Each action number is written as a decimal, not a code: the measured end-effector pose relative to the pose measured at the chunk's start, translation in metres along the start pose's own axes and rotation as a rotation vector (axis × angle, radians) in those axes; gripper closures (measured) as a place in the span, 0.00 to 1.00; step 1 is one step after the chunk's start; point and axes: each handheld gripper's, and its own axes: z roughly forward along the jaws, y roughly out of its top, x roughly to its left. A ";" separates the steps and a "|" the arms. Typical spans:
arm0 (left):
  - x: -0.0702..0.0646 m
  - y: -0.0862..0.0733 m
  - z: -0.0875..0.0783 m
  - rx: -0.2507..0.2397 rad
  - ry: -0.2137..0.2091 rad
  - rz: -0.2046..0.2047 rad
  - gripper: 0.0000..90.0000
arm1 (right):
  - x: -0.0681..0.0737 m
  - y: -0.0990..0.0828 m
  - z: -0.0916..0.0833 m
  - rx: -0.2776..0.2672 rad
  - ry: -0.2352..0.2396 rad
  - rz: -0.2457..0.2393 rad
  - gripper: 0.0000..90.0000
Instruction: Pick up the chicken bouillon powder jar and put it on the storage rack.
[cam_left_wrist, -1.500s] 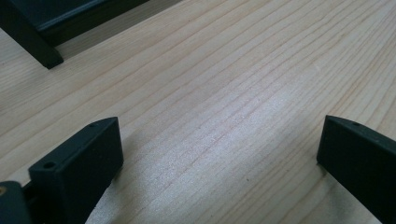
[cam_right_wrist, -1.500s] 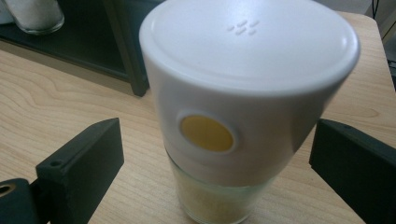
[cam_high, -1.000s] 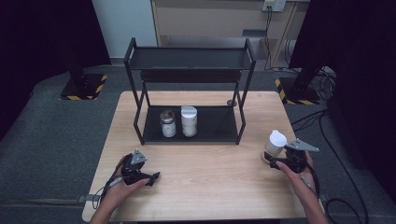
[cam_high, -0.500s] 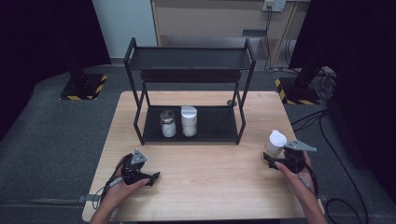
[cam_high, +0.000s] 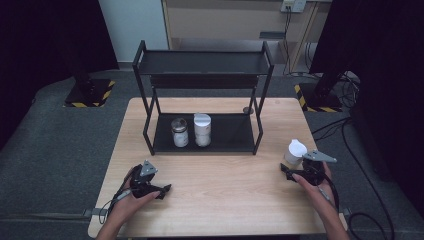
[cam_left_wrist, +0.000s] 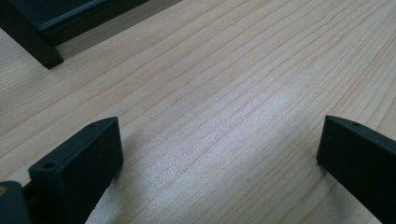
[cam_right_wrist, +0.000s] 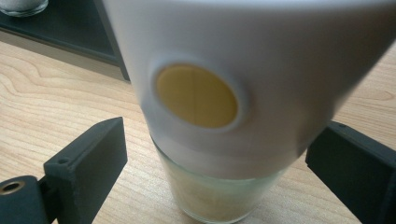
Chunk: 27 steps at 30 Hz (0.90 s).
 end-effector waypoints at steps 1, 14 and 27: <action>0.000 0.000 0.000 0.000 0.000 0.000 0.00 | 0.000 0.000 0.000 -0.001 0.000 0.000 0.07; 0.000 0.000 0.000 0.000 0.000 0.000 0.00 | 0.003 -0.001 0.004 -0.004 -0.001 0.002 0.12; 0.000 0.000 0.000 0.000 0.000 0.000 0.00 | 0.002 0.000 0.007 0.006 0.005 -0.002 0.20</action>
